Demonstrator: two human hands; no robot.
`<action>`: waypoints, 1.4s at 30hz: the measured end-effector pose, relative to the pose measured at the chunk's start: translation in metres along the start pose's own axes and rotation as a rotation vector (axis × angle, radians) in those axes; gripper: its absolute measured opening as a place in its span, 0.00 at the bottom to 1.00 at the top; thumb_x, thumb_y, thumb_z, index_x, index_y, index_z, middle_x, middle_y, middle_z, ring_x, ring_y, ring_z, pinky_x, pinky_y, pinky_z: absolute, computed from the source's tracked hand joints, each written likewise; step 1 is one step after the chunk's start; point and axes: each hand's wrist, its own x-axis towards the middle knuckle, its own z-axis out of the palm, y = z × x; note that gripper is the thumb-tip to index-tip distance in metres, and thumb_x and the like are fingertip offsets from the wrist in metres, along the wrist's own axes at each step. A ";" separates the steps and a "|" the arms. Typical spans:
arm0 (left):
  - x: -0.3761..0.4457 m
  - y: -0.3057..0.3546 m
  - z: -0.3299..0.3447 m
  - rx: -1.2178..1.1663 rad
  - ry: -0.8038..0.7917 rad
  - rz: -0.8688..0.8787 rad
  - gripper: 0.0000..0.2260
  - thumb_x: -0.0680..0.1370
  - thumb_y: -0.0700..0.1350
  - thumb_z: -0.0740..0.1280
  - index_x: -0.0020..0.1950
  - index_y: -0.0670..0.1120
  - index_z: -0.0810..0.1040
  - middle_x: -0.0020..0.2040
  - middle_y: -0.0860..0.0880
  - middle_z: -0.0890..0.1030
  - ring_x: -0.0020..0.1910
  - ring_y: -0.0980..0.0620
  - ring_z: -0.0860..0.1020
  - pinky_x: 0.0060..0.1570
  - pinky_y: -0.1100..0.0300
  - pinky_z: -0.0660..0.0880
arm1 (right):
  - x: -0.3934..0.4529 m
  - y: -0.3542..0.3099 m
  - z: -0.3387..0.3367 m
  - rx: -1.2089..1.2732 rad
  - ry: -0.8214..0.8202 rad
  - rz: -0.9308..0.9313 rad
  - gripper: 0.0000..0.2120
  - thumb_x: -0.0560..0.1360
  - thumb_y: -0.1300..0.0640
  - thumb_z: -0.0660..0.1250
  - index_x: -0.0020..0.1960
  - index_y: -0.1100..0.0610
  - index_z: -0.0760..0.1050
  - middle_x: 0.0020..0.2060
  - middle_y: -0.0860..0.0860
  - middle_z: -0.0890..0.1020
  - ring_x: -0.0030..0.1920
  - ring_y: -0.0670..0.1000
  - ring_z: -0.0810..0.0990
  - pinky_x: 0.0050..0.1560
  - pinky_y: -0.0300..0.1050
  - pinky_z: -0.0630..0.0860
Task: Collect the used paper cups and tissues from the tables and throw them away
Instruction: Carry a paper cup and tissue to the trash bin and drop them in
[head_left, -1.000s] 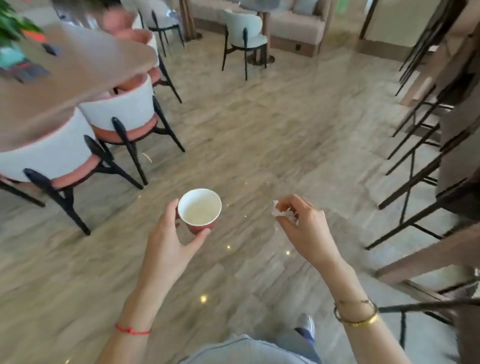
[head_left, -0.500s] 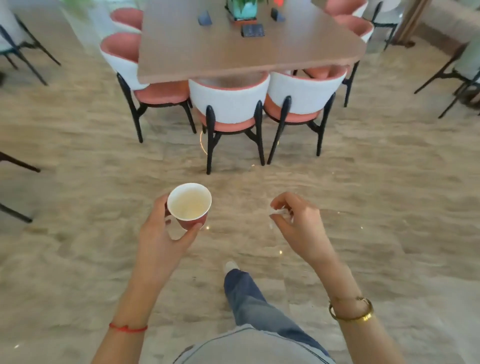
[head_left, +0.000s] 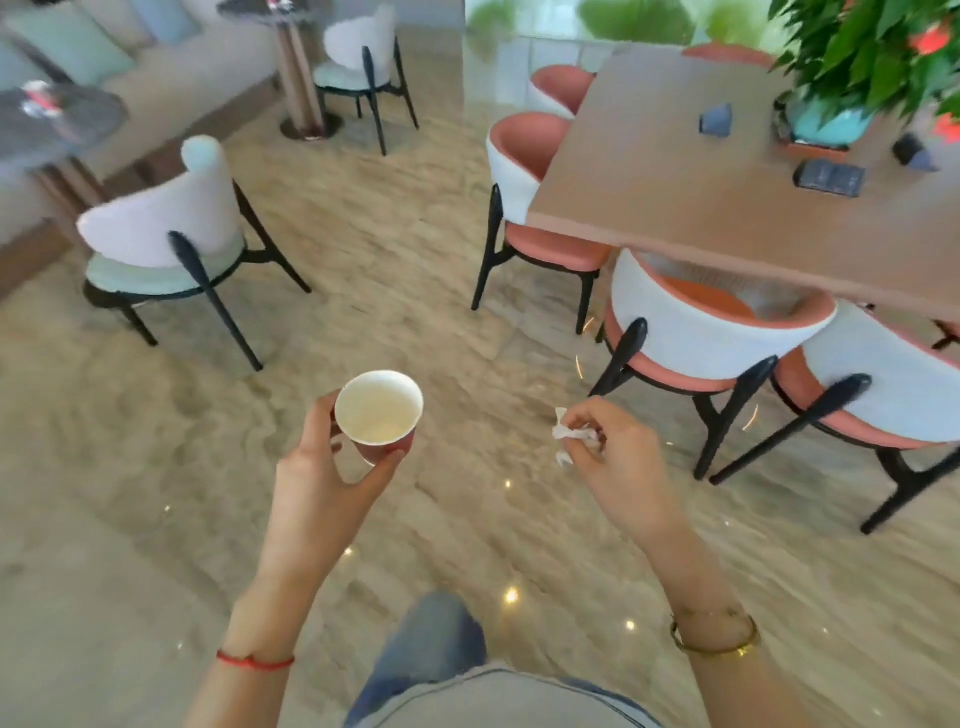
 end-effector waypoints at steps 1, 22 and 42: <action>0.014 -0.004 0.001 0.000 0.020 -0.018 0.30 0.66 0.48 0.78 0.65 0.50 0.70 0.54 0.57 0.78 0.49 0.53 0.79 0.43 0.78 0.68 | 0.023 0.001 0.007 0.014 -0.017 -0.012 0.06 0.73 0.62 0.69 0.45 0.51 0.76 0.43 0.43 0.80 0.43 0.38 0.76 0.42 0.25 0.68; 0.506 -0.105 0.043 0.049 0.095 0.004 0.30 0.67 0.55 0.76 0.65 0.51 0.69 0.55 0.59 0.76 0.50 0.56 0.77 0.45 0.76 0.68 | 0.522 -0.044 0.165 0.088 -0.048 -0.088 0.04 0.73 0.62 0.70 0.46 0.55 0.77 0.44 0.42 0.80 0.43 0.37 0.76 0.43 0.25 0.67; 0.981 -0.174 0.162 0.064 0.090 -0.008 0.31 0.67 0.54 0.77 0.65 0.51 0.69 0.54 0.57 0.78 0.49 0.56 0.79 0.44 0.75 0.71 | 1.015 -0.014 0.247 0.107 -0.078 -0.145 0.04 0.74 0.61 0.69 0.47 0.55 0.76 0.45 0.46 0.80 0.44 0.42 0.77 0.43 0.32 0.72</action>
